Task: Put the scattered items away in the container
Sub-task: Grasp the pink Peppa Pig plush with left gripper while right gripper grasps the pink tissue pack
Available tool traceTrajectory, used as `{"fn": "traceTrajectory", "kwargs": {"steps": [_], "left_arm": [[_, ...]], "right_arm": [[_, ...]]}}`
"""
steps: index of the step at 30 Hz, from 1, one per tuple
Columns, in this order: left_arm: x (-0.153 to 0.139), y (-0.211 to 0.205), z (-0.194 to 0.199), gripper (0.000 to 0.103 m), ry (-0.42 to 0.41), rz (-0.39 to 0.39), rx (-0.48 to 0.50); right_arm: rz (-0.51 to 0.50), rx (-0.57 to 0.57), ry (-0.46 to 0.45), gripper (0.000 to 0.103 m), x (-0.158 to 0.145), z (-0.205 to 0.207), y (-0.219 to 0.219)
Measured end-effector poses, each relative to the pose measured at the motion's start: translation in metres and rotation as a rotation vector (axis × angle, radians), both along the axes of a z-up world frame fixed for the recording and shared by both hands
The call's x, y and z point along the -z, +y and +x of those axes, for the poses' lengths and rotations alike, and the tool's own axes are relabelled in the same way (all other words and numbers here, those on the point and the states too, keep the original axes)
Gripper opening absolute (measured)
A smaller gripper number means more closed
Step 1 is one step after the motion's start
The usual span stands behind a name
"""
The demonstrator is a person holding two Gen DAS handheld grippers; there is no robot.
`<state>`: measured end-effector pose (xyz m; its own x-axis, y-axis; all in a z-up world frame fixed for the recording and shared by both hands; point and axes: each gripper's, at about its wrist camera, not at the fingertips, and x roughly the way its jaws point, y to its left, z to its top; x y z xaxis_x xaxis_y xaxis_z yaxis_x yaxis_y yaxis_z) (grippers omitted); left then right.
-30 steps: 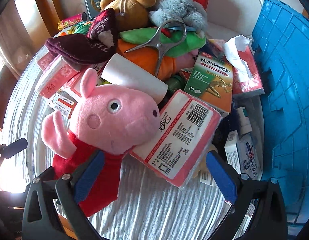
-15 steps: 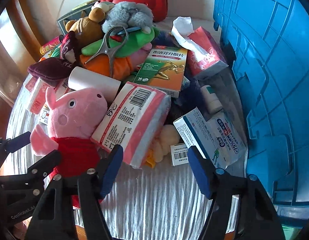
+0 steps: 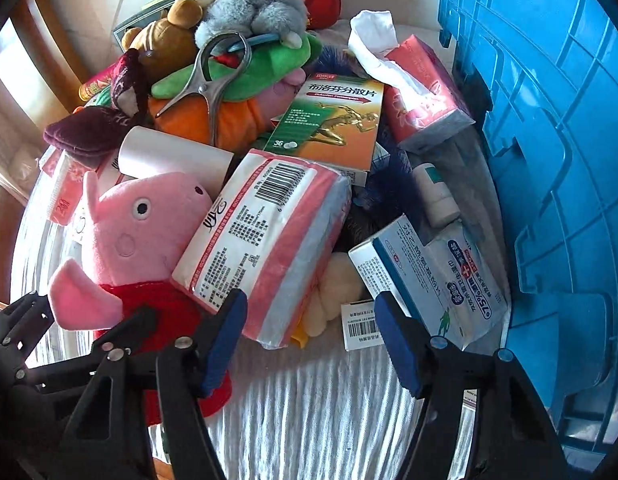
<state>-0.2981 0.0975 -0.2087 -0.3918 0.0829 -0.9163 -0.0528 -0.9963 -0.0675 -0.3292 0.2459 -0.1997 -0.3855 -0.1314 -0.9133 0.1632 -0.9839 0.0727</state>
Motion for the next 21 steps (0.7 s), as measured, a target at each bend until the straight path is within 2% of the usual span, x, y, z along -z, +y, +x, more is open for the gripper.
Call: {"fn": "traceTrajectory", "kwargs": {"steps": [2, 4, 5, 8, 9, 12, 15, 21], "left_arm": [[-0.008, -0.012, 0.002, 0.048, 0.013, -0.002, -0.021], [-0.011, -0.017, 0.003, 0.046, 0.012, -0.014, -0.027], [-0.011, -0.018, 0.003, 0.05, 0.01, -0.017, -0.026], [-0.002, -0.017, 0.001, 0.083, 0.004, -0.061, -0.027], [0.002, -0.016, -0.001, 0.085, 0.0, -0.063, -0.024], [0.008, -0.012, -0.006, 0.086, -0.009, -0.044, -0.008], [0.016, -0.006, -0.012, 0.086, -0.014, -0.048, 0.005], [0.015, -0.007, -0.01, 0.073, -0.01, -0.039, 0.003]], "right_arm": [[-0.014, 0.001, -0.004, 0.066, 0.0, -0.005, -0.003], [-0.042, 0.012, -0.016, 0.066, 0.002, -0.01, -0.007], [-0.045, 0.01, -0.02, 0.066, 0.004, -0.013, -0.01], [-0.048, 0.005, -0.033, 0.066, 0.009, -0.021, -0.019], [-0.049, 0.003, -0.037, 0.07, 0.011, -0.024, -0.021], [-0.052, -0.001, -0.049, 0.083, 0.015, -0.032, -0.028], [-0.042, -0.017, -0.053, 0.086, 0.022, -0.038, -0.036], [-0.061, -0.026, -0.071, 0.085, 0.028, -0.034, -0.023]]}}
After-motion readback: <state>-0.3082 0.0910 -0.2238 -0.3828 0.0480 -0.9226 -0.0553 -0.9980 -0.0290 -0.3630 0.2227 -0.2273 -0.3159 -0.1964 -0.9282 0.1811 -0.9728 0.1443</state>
